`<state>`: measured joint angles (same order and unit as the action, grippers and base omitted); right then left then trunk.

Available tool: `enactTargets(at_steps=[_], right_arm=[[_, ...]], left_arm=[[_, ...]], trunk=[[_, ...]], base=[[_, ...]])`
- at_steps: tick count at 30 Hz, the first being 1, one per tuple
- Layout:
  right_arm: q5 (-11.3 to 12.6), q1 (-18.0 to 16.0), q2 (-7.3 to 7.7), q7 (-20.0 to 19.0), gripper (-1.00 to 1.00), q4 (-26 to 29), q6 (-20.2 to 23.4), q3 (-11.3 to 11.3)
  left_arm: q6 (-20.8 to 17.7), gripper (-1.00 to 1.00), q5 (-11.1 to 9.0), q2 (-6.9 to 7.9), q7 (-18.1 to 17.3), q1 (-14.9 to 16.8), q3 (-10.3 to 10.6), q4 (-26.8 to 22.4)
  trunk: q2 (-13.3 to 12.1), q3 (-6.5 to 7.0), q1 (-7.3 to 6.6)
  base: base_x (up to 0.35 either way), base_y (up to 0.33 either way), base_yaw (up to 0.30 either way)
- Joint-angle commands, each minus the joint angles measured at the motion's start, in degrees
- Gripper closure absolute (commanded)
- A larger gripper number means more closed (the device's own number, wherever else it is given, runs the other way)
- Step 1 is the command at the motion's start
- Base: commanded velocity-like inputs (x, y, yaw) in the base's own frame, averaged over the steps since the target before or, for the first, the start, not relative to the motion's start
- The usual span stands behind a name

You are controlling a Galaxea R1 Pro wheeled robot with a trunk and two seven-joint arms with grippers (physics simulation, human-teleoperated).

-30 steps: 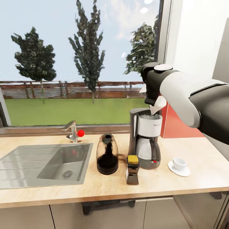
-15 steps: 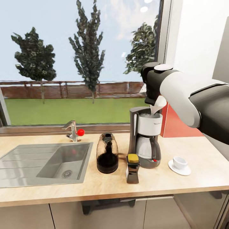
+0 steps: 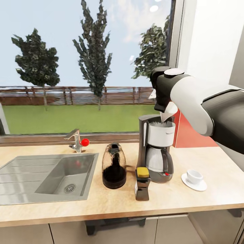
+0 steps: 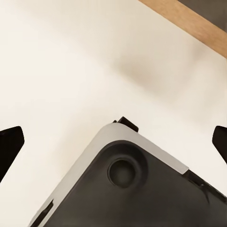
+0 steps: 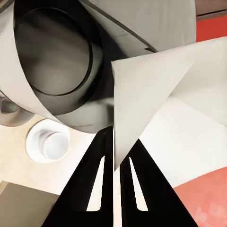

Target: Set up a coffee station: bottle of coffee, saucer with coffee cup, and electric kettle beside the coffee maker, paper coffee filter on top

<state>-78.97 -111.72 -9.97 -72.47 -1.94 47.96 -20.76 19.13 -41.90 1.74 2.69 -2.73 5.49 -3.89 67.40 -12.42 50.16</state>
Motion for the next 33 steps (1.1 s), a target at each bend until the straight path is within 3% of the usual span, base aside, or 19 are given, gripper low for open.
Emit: enactTargets(at_steps=[1,8,33], right_arm=[[0.02,-0.08,-0.03,-0.18,1.0,-0.08,0.42,-0.11],[-0.04,-0.08,-0.03,-0.21,1.0,-0.08,0.38,-0.15],[-0.04,-0.09,-0.03,-0.22,1.0,-0.08,0.38,-0.16]], left_arm=[[0.05,-1.0,-0.29,0.01,0.28,-0.03,0.49,-0.16],[0.04,-1.0,-0.29,0.01,0.28,-0.05,0.49,-0.15],[0.04,-1.0,-0.29,-0.05,0.28,-0.05,0.49,-0.15]], trunk=[[0.04,-0.07,0.0],[2.45,-1.15,1.32],[2.45,-1.15,1.32]], base=[[0.001,0.0,0.0],[0.0,0.0,0.0],[-0.018,0.0,0.0]])
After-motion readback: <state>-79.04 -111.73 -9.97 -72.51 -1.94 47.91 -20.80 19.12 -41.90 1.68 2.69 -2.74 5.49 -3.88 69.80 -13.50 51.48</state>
